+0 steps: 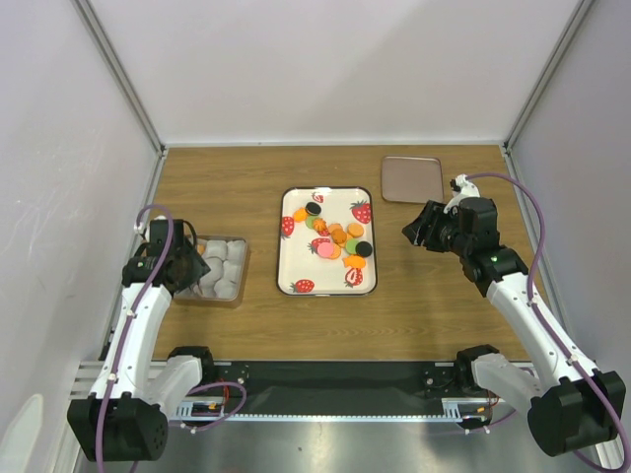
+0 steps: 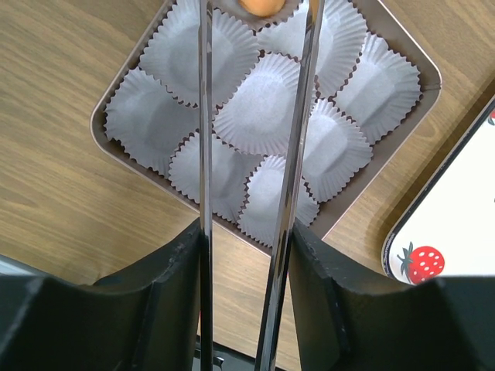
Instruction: Pack the cookies
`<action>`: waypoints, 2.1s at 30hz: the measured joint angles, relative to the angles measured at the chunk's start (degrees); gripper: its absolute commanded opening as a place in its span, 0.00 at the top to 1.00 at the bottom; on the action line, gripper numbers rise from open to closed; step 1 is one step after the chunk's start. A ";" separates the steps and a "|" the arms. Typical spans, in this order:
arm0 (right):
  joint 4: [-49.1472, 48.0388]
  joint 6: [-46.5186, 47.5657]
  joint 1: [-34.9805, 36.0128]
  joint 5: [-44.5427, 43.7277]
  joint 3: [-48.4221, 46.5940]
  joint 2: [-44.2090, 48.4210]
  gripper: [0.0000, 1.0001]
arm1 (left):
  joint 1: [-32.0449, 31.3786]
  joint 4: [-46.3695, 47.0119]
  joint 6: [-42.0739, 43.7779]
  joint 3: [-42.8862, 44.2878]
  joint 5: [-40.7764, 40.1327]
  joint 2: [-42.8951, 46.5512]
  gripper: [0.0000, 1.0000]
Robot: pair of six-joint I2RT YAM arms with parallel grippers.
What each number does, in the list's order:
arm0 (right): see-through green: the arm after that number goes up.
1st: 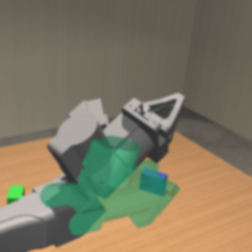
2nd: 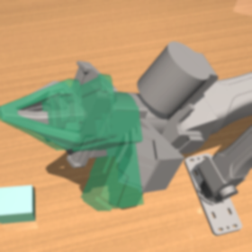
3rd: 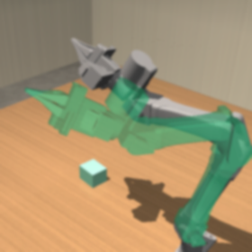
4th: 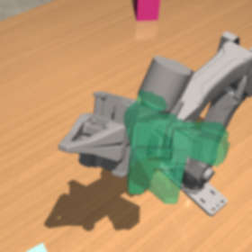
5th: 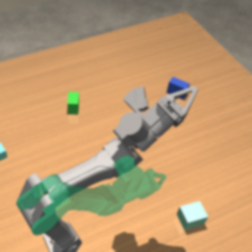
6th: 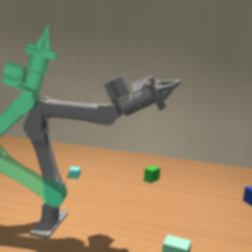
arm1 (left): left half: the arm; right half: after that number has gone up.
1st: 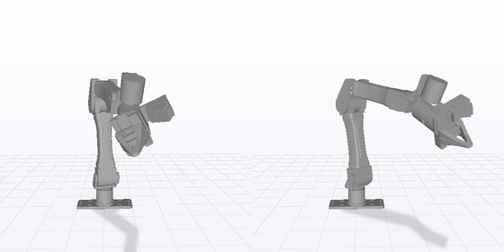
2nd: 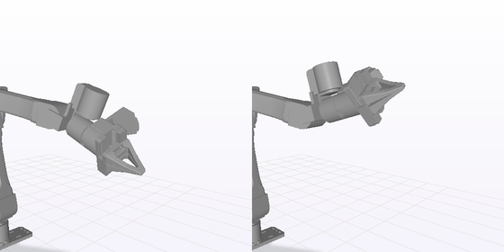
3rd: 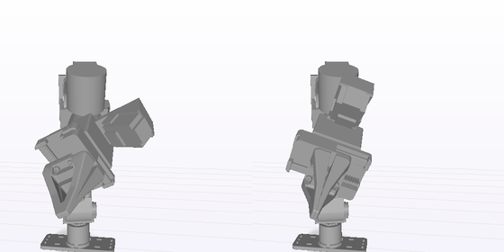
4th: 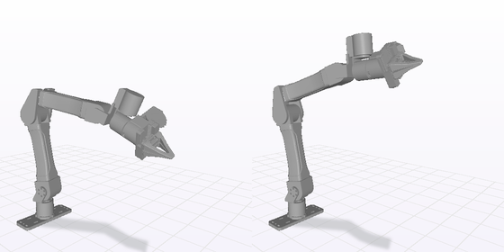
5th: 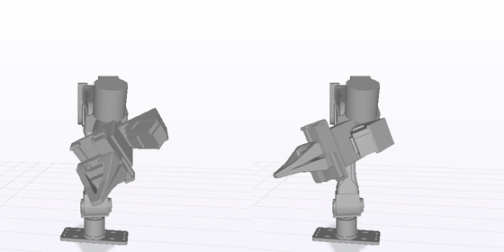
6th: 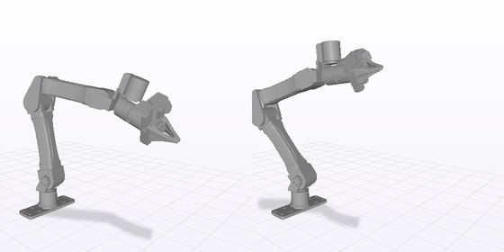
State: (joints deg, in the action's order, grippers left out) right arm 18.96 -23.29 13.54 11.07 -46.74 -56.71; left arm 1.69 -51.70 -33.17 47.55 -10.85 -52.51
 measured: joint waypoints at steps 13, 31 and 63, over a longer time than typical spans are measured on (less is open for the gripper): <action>-0.02 0.00 0.37 -0.02 0.00 -0.59 0.44 | -8.96 -2.16 0.66 6.27 0.52 -0.02 0.51; 0.00 0.04 0.50 -1.14 0.02 -1.27 0.44 | -53.05 -2.03 -3.96 16.72 -1.36 -21.31 0.50; 0.00 0.20 1.01 -1.16 0.02 -1.27 0.44 | -51.25 1.84 -2.75 20.85 -0.66 -32.50 0.46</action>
State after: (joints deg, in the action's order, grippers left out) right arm 18.96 -23.09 14.55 9.91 -46.72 -57.98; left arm -49.56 -49.87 -35.92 68.40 -11.51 -85.01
